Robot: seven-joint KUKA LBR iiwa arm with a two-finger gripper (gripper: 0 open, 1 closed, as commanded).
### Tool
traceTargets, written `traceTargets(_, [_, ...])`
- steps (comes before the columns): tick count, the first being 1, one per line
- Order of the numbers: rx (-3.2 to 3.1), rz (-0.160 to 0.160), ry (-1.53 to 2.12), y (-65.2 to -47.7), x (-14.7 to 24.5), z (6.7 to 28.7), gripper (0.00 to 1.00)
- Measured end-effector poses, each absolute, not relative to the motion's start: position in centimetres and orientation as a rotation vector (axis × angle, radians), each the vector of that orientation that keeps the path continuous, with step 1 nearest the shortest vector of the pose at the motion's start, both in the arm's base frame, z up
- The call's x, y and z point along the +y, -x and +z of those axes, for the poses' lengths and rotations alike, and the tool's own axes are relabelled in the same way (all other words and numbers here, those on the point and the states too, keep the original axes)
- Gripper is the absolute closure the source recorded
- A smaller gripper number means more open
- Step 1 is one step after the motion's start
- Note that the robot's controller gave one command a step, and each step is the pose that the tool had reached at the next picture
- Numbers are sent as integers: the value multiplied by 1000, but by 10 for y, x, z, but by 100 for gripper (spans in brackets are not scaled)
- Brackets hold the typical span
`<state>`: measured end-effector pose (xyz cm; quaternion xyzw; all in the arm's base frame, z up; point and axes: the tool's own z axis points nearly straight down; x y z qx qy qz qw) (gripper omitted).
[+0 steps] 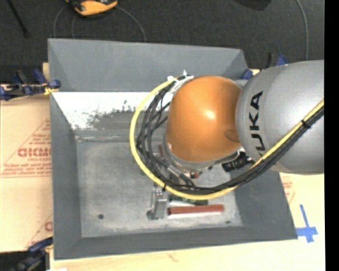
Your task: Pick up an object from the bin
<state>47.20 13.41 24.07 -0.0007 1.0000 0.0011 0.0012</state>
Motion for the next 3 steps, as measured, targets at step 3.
traceTargets(3, [3119,-2,340,-498,-32,130,0])
